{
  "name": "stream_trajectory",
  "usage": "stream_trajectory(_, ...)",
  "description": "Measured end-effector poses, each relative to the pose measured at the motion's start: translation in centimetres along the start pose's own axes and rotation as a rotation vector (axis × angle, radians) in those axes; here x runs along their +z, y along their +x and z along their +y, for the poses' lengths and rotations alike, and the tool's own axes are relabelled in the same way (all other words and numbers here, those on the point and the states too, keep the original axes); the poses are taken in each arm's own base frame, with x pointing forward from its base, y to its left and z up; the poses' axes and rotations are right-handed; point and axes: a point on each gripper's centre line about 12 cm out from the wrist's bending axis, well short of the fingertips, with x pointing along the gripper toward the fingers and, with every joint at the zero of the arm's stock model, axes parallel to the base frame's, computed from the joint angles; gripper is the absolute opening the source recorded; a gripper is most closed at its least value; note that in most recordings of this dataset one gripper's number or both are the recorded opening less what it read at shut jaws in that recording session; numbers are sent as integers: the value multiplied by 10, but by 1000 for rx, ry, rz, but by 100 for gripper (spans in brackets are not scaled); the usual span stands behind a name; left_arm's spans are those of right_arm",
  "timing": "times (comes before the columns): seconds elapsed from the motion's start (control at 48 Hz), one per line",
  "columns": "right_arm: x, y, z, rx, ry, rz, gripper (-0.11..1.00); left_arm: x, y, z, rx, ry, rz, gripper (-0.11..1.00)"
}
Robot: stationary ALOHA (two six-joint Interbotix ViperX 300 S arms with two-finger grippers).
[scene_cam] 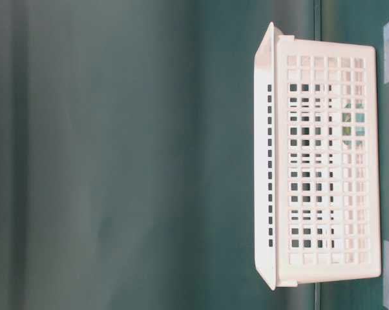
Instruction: Put the tape in the middle into the white basket.
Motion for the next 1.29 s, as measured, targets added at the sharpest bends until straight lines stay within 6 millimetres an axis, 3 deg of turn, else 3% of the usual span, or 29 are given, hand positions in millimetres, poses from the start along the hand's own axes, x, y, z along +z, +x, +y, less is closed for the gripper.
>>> stream_trajectory(1.292, -11, -3, 2, 36, 0, -62, 95, 0, 0, 0, 0, 2, 0, -11)
